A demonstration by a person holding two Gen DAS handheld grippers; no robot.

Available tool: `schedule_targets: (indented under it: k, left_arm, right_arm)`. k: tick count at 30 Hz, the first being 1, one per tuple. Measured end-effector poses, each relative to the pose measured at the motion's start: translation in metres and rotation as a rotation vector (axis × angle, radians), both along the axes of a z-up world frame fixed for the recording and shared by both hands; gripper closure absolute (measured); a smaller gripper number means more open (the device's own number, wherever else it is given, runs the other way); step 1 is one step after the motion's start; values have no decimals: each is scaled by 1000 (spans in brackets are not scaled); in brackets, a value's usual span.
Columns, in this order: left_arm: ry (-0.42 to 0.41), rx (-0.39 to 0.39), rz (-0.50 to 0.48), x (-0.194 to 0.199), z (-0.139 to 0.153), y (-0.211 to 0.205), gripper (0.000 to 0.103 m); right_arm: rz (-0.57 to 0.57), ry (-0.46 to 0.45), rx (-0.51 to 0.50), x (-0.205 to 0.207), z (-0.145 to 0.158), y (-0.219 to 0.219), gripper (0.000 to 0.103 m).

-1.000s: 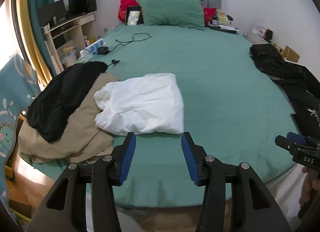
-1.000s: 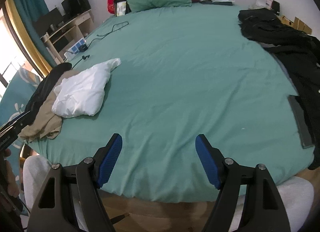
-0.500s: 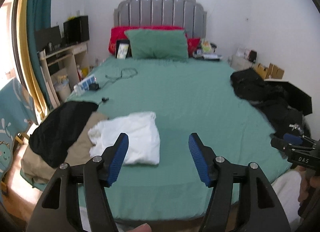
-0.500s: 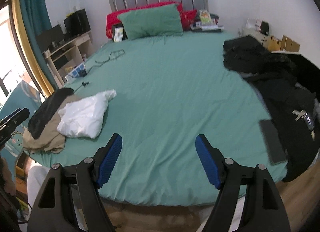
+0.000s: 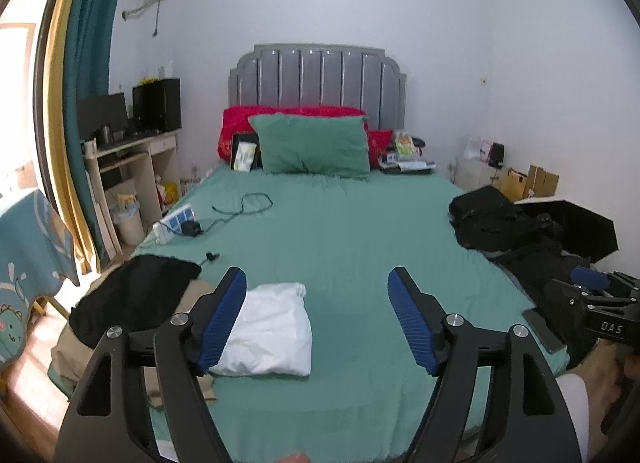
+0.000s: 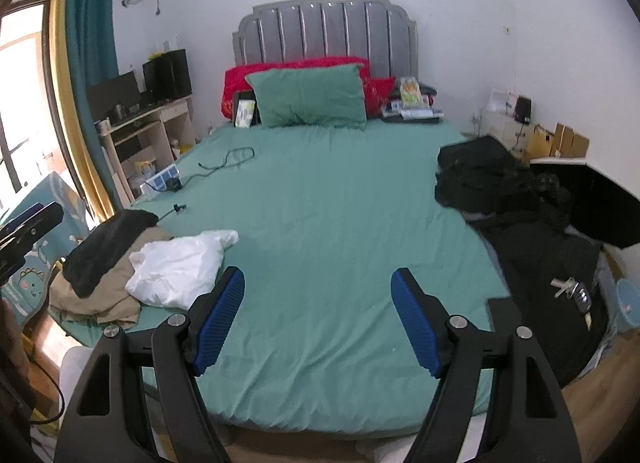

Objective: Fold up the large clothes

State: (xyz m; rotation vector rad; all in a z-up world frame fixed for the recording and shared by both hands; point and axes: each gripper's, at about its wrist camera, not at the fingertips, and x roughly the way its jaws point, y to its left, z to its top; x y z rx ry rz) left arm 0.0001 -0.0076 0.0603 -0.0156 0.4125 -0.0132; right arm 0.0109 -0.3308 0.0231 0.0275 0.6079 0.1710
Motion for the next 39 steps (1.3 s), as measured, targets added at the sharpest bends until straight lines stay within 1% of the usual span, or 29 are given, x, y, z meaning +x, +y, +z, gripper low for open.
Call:
schedule_targets:
  k: [5, 9, 10, 12, 13, 15, 17, 21, 24, 28, 31, 34, 39]
  left_arm:
    - [-76, -8, -3, -14, 14, 2, 25]
    - [-134, 12, -1, -28, 26, -2, 24]
    - [-148, 19, 2, -30, 28, -3, 24]
    - [-185, 31, 15, -37, 34, -5, 24]
    - [-207, 32, 20, -41, 37, -5, 24]
    - [-249, 17, 17, -49, 44, -5, 24]
    - [-271, -2, 10, -54, 48, -5, 24]
    - [-278, -15, 27, -57, 47, -2, 24]
    - [-267, -37, 51, -52, 43, 4, 24]
    - [-273, -39, 82, -46, 35, 9, 24]
    - [-268, -22, 82, -42, 29, 11, 24]
    - [-252, -28, 71, -39, 25, 13, 24]
    - [-226, -26, 83, -29, 17, 20, 24]
  right_arm:
    - [10, -74, -17, -12, 23, 5, 27]
    - [15, -152, -11, -25, 44, 7, 26]
    - [17, -173, -10, -29, 49, 8, 25]
    - [19, -216, -7, -35, 58, 9, 19]
    - [20, -242, -5, -39, 63, 10, 19]
    - [25, -280, -6, -44, 68, 11, 15]
    - [32, -314, -5, -48, 74, 14, 14]
    - [45, -345, -3, -49, 79, 21, 12]
    - [54, -356, -2, -48, 79, 25, 11]
    - [46, -380, -8, -44, 76, 30, 10]
    - [44, -366, 8, -36, 71, 34, 10]
    - [49, -357, -1, -30, 65, 41, 10]
    - [51, -352, -15, -25, 57, 48, 10]
